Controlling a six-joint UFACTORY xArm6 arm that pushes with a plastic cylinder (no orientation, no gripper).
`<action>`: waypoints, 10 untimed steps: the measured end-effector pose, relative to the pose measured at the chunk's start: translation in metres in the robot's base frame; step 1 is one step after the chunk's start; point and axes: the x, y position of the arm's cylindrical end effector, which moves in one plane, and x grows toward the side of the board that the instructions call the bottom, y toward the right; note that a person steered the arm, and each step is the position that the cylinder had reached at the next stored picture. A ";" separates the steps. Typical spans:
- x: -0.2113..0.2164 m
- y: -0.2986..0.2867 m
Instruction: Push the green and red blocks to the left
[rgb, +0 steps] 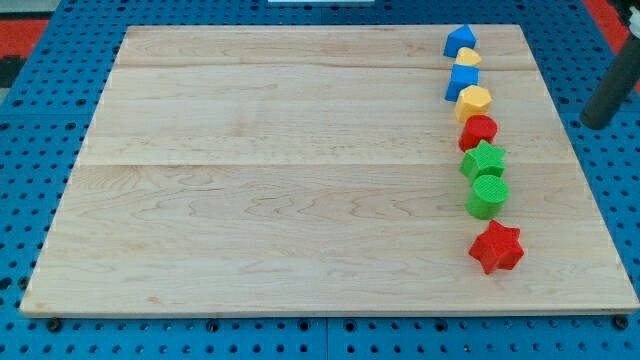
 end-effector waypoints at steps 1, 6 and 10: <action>0.020 -0.042; -0.002 -0.214; 0.088 -0.069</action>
